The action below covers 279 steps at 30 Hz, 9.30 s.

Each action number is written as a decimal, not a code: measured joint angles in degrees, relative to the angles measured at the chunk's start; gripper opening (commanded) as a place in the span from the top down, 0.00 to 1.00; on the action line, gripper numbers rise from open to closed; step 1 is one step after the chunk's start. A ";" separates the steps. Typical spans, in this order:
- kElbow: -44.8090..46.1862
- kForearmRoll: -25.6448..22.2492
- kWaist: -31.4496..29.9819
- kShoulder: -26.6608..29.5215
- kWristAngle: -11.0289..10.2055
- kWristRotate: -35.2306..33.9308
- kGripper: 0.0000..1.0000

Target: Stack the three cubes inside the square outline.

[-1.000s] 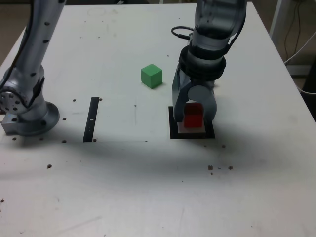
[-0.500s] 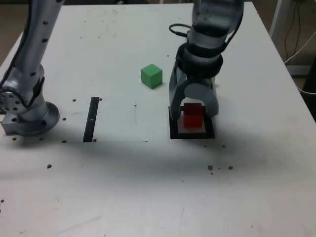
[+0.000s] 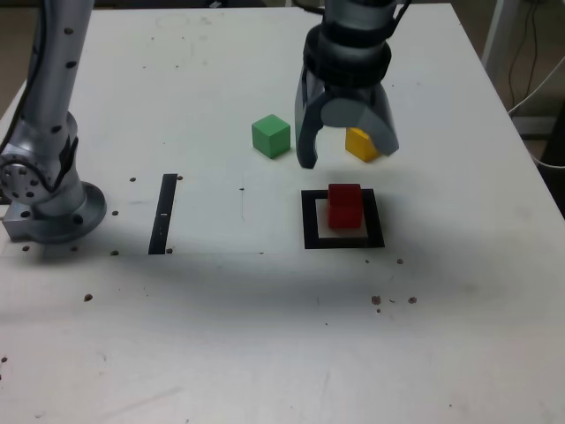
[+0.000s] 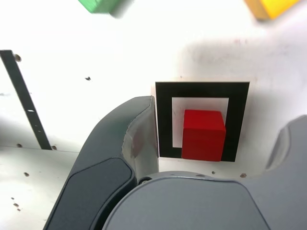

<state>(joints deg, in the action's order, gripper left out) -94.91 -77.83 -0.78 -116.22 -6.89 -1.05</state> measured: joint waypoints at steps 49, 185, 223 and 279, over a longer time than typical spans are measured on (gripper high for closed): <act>-22.73 -7.43 18.63 -12.86 -0.06 37.45 0.01; -10.43 -8.92 3.22 -3.01 -1.54 23.01 0.67; -11.17 -8.58 -1.18 -6.19 4.20 3.91 0.67; -1.87 -9.54 9.44 3.24 0.64 8.38 0.01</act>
<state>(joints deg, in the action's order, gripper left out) -96.78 -87.36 8.66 -112.97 -6.25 7.33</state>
